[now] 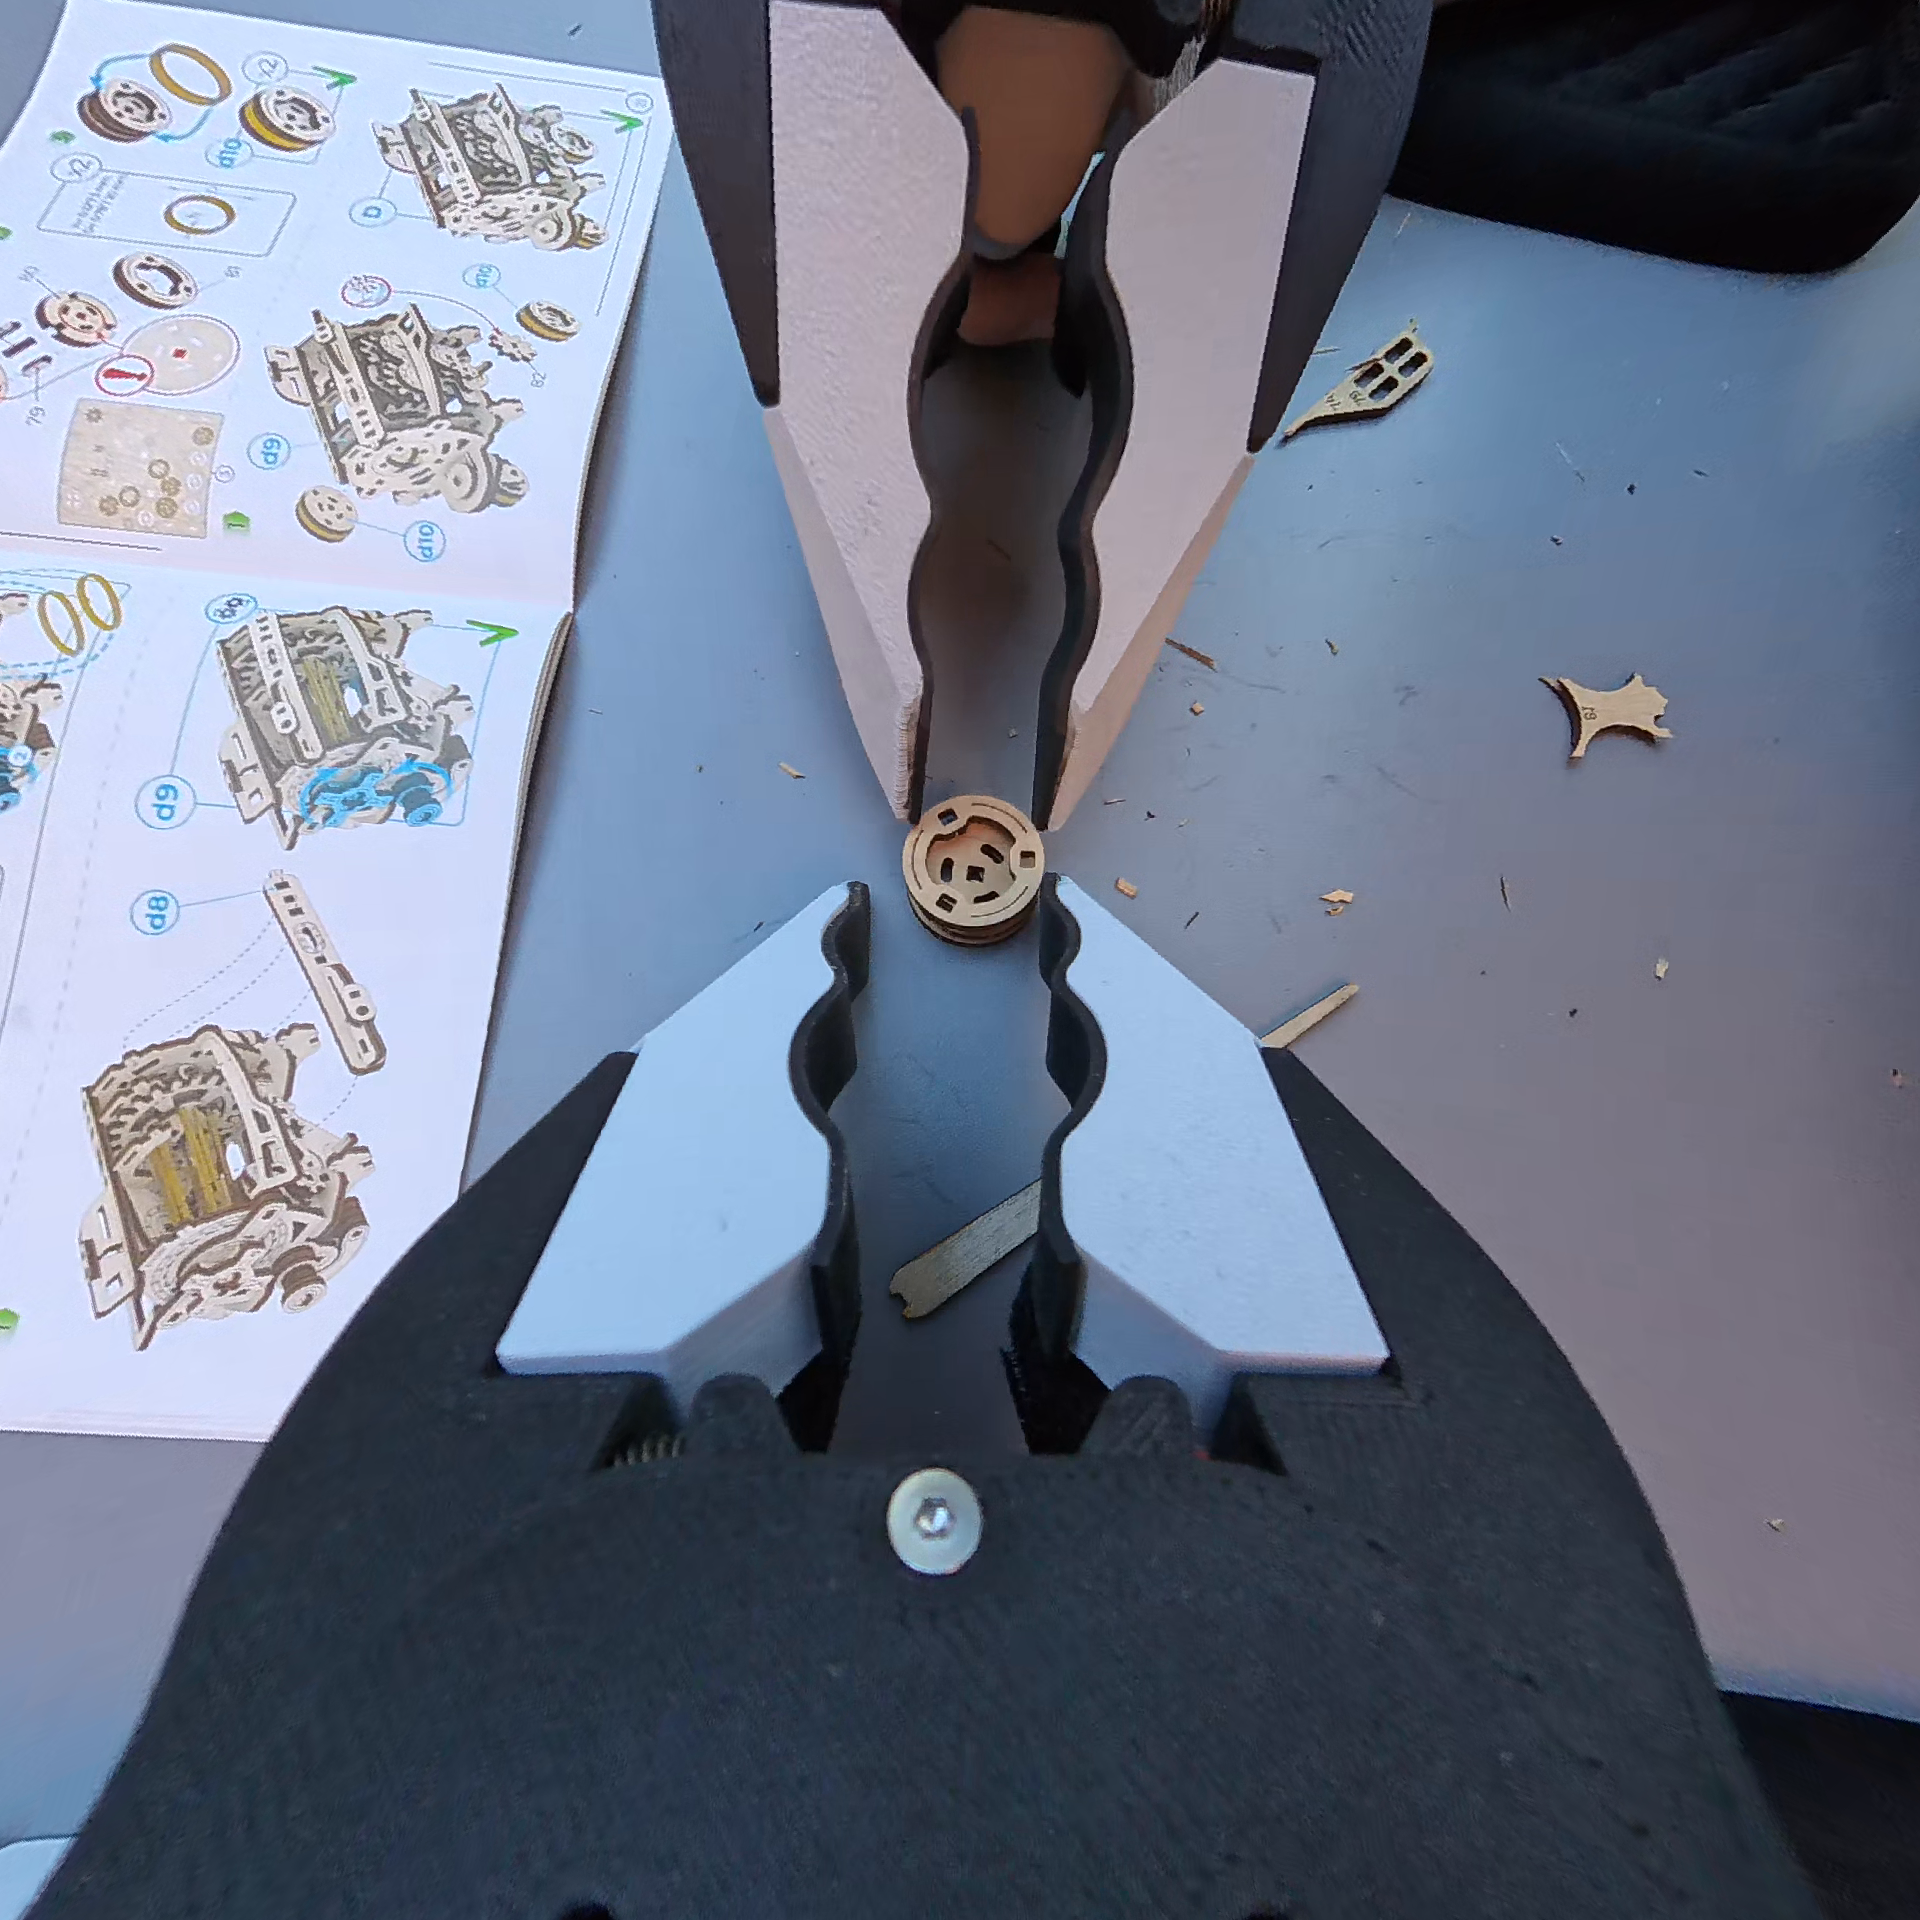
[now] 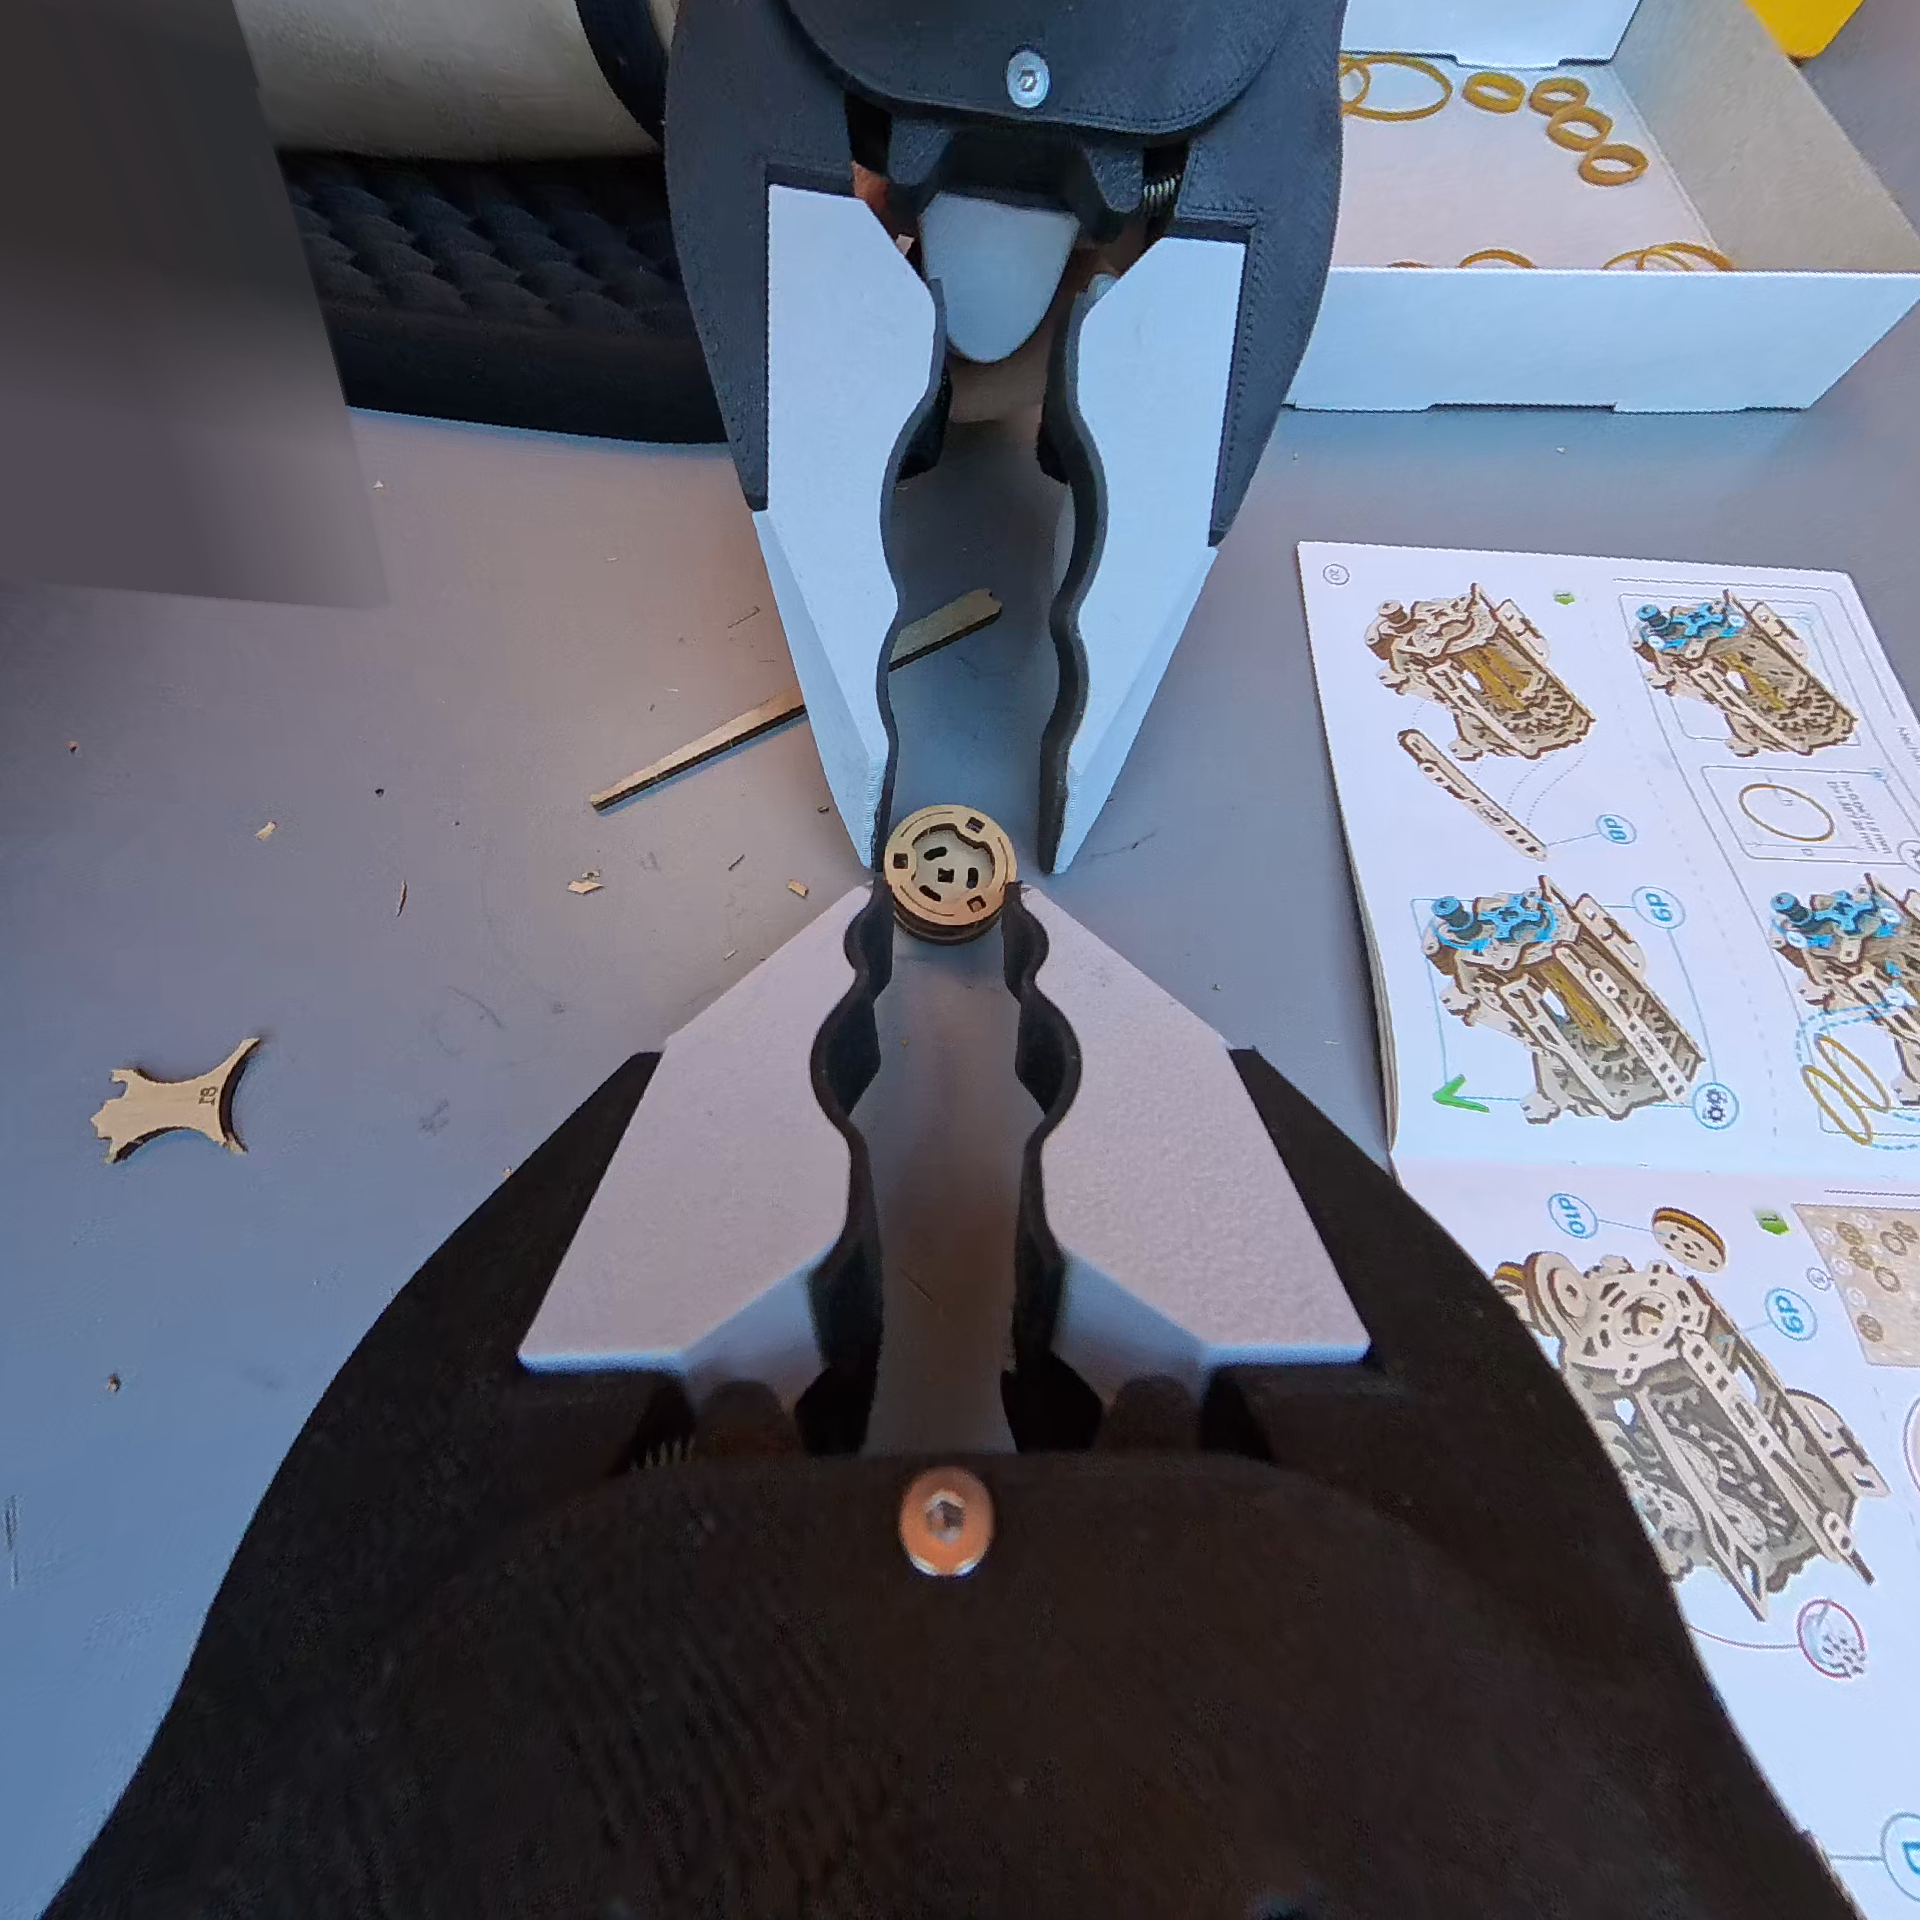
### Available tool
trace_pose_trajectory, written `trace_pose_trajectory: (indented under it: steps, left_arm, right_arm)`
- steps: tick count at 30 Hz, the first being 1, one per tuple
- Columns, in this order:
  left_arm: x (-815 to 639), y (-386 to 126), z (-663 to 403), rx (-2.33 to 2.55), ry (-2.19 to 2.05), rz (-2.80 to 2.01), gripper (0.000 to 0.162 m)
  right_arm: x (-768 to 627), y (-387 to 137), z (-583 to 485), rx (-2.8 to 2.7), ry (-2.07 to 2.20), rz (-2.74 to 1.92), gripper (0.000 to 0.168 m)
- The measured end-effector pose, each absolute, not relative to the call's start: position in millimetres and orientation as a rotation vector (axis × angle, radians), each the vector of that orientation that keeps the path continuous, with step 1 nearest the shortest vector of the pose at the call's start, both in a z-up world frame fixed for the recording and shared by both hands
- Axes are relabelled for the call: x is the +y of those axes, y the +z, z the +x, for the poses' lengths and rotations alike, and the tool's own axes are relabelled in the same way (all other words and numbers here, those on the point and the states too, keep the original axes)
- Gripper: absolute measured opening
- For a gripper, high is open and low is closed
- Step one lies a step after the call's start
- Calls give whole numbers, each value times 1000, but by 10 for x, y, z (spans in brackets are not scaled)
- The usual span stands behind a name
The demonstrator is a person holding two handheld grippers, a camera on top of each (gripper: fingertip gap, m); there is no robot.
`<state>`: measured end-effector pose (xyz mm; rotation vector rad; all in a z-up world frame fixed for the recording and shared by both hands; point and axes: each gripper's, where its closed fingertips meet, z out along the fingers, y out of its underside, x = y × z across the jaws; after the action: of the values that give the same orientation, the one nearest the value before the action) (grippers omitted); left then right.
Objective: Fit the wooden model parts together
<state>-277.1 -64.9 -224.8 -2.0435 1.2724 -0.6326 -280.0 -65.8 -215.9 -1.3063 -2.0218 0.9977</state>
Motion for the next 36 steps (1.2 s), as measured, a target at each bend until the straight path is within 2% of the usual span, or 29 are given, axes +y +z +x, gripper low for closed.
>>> trace_pose_trajectory:
  steps: [15, 19, 23, 36]
  left_arm:
    - [-640, -2252, -2765, 1263, -616, -2053, 31]
    - [-696, -2230, -2748, 1244, -710, -2076, 42]
    - [-696, -2231, -2815, 1241, -716, -2088, 37]
    - [-674, -2244, -2870, 1274, -645, -2079, 33]
  right_arm:
    - [-652, -2149, -2809, -2005, 942, -1320, 19]
    - [-682, -2143, -2817, -2009, 945, -1320, 19]
    - [-657, -2114, -2820, -1989, 940, -1322, 18]
    - [-663, -2091, -2820, -1985, 917, -1298, 18]
